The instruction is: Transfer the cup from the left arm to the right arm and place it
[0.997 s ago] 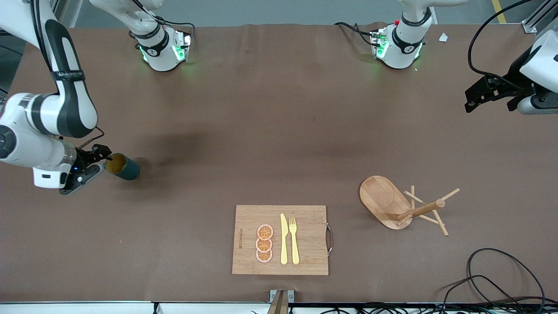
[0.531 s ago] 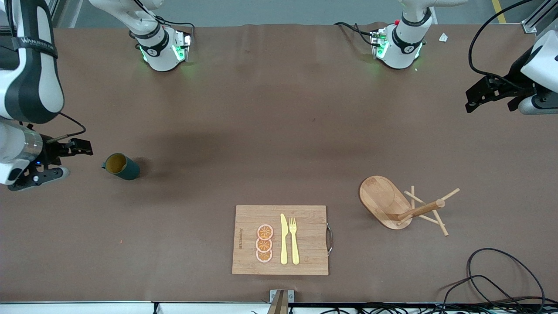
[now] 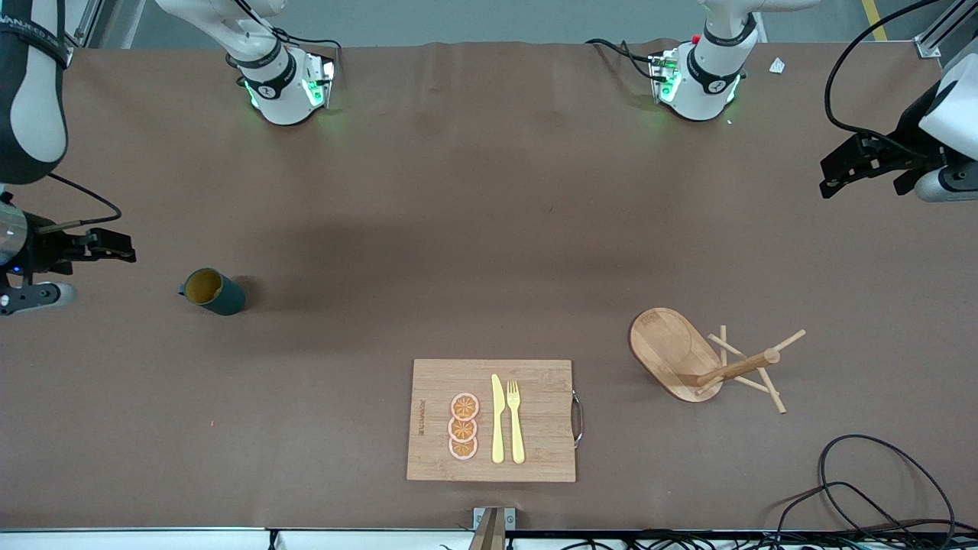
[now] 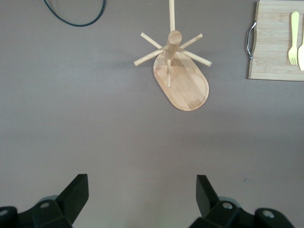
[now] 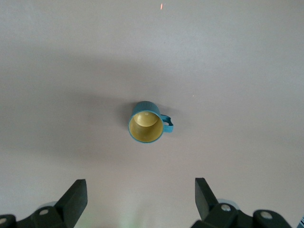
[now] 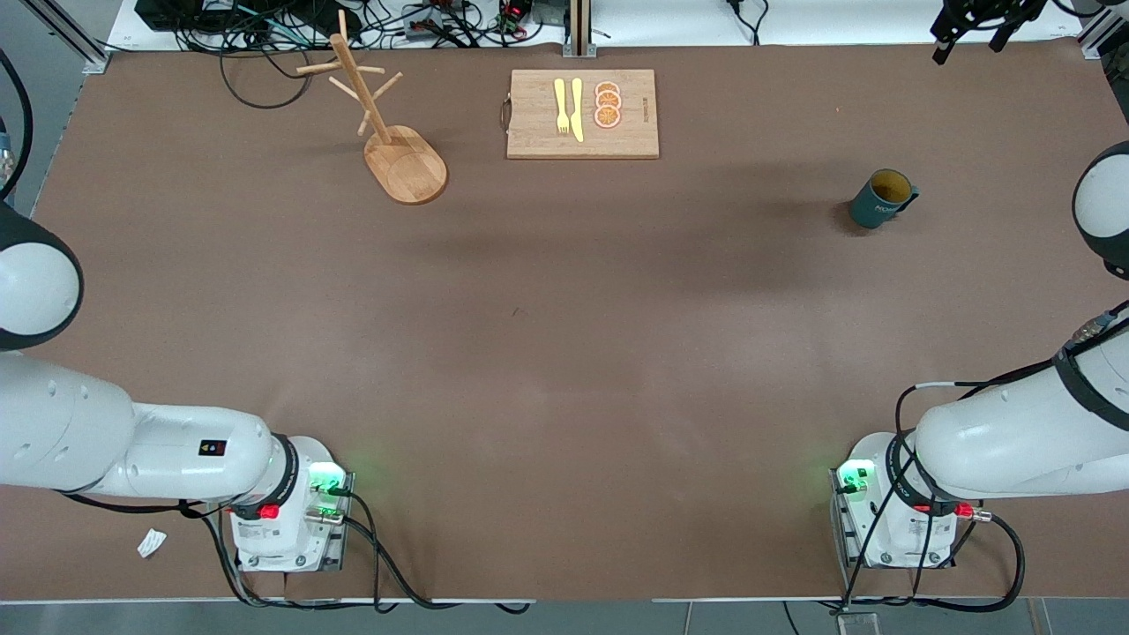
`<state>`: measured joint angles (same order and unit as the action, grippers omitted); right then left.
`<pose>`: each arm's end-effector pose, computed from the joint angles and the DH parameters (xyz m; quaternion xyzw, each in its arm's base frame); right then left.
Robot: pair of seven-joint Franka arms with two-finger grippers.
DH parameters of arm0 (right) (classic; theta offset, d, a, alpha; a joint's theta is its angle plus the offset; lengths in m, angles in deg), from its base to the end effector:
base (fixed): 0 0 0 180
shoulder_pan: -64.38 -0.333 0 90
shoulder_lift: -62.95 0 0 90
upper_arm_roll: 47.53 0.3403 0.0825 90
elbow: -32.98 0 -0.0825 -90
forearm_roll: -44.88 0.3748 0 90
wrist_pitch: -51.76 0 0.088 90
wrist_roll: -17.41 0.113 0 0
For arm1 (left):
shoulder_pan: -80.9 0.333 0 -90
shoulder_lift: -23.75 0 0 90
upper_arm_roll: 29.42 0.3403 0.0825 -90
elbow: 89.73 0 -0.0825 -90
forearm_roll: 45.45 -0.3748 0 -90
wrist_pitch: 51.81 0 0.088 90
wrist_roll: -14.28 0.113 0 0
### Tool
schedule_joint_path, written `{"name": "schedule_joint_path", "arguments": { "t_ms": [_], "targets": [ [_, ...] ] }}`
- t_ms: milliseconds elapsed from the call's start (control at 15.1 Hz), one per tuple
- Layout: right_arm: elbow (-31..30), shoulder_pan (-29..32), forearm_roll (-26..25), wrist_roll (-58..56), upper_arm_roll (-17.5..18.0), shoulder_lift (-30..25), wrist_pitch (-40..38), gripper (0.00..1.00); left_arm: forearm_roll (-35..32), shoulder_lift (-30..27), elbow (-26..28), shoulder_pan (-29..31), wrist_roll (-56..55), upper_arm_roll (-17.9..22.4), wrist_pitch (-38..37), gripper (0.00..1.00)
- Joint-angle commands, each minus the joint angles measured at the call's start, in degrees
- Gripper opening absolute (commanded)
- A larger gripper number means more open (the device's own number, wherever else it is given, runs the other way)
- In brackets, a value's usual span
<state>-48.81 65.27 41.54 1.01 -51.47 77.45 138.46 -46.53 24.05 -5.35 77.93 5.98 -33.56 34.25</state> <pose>0.6122 -0.0534 0.5573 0.9906 0.1015 -0.0888 0.0218 0.5366 -0.0645 0.6789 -0.9998 -0.0111 -0.0132 0.0075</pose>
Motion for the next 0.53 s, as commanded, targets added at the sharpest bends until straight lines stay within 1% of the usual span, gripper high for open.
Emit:
{"name": "schedule_joint_path", "arguments": {
  "t_ms": [0,199,332,465],
  "targets": [
    [3.8,0.8,0.4,0.7,0.1,0.2,-3.5,1.0,0.6,-0.7,0.6,0.2,0.9,0.2,0.6,1.0],
    [6.3,1.7,0.6,1.2,-0.1,0.3,-4.5,1.0,0.7,-0.7,0.6,0.1,0.9,0.1,0.5,1.0],
    [6.2,1.8,1.1,7.1,0.1,-0.3,-5.0,1.0,0.4,-0.7,0.5,0.0,0.7,-0.2,0.4,1.0],
    [6.2,1.1,1.5,12.9,0.7,-0.9,-8.2,1.0,0.5,-1.0,0.7,-0.3,0.8,-0.3,-0.1,1.0]
  ]
}}
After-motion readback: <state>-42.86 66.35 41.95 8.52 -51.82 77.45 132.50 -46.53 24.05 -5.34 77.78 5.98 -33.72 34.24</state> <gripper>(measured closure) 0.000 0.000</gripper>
